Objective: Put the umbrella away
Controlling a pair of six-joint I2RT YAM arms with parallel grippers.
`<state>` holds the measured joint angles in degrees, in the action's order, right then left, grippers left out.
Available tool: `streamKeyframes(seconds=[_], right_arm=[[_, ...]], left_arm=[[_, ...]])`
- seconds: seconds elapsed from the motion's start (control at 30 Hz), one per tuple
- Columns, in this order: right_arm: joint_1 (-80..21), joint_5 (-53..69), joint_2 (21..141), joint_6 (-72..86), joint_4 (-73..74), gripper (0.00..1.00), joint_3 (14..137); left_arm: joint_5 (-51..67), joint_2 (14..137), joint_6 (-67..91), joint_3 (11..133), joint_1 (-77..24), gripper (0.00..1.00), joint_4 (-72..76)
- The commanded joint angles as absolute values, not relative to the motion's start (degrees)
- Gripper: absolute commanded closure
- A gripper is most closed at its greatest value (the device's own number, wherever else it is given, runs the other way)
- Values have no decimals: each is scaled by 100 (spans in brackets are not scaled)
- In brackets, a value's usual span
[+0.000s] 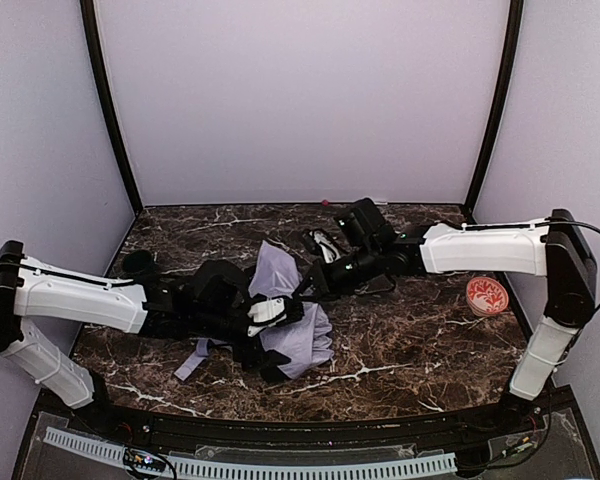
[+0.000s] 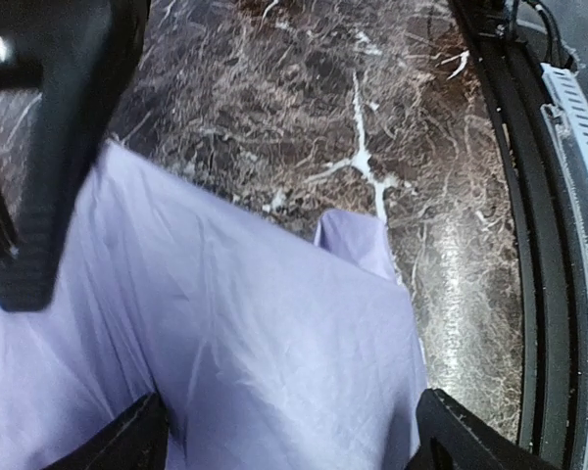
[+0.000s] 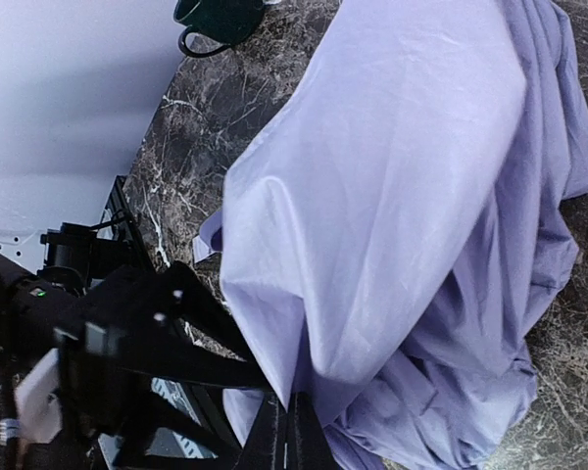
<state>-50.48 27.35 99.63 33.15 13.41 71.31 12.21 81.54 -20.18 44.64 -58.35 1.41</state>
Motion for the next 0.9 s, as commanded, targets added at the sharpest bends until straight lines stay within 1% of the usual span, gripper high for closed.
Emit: streamKeyframes(seconds=[0.0, 0.03, 0.1, 0.17, 0.2, 0.23, 0.33, 0.37, 0.4, 0.43, 0.47, 0.5, 0.53, 0.6, 0.7, 0.87], right_arm=[[-4979, 2756, 9599, 3559, 824, 100, 7235], [-4963, 2712, 9564, 3570, 825, 100, 7215], [-4924, 2691, 9510, 3593, 801, 100, 7176], [-4877, 2684, 9461, 3594, 805, 100, 7136], [-4854, 2681, 9447, 3568, 819, 100, 7117], [-4810, 2658, 9422, 3535, 870, 100, 7107], [-4665, 2547, 9298, 3383, 1002, 100, 7069], [-4602, 2496, 9248, 3311, 1059, 96, 7071], [-4539, 2438, 9201, 3218, 1160, 91, 7086], [-4476, 2389, 9172, 3093, 1290, 83, 7122], [-4433, 2313, 9176, 2942, 1422, 74, 7203], [-4391, 2194, 9176, 2790, 1597, 63, 7276], [-4382, 2044, 9176, 2612, 1771, 56, 7349], [-4381, 1824, 9176, 2261, 2095, 46, 7508], [-4384, 1854, 9169, 1779, 2359, 42, 7606], [-4385, 1685, 8432, 1239, 2207, 40, 7339]], left_arm=[[687, 8488, -2146, 4597, -5871, 18, 329], [612, 8543, -2156, 4612, -5871, 25, 326], [549, 8581, -2159, 4627, -5871, 49, 325], [574, 8481, -2144, 4629, -5871, 82, 341], [599, 8384, -2130, 4613, -5871, 95, 392], [656, 8245, -2108, 4565, -5871, 100, 507], [992, 7777, -2137, 4380, -5871, 100, 949], [1097, 7645, -2148, 4374, -5871, 100, 1004], [1196, 7525, -2166, 4414, -5871, 100, 1002], [1290, 7440, -2202, 4476, -5871, 100, 960], [1383, 7388, -2252, 4577, -5871, 100, 886], [1463, 7355, -2292, 4702, -5871, 100, 774], [1509, 7349, -2339, 4848, -5871, 100, 641], [1570, 7343, -2420, 5188, -5871, 100, 413], [1470, 7294, -2461, 5503, -5856, 100, 296], [1314, 7190, -2287, 5862, -5514, 100, 246]])
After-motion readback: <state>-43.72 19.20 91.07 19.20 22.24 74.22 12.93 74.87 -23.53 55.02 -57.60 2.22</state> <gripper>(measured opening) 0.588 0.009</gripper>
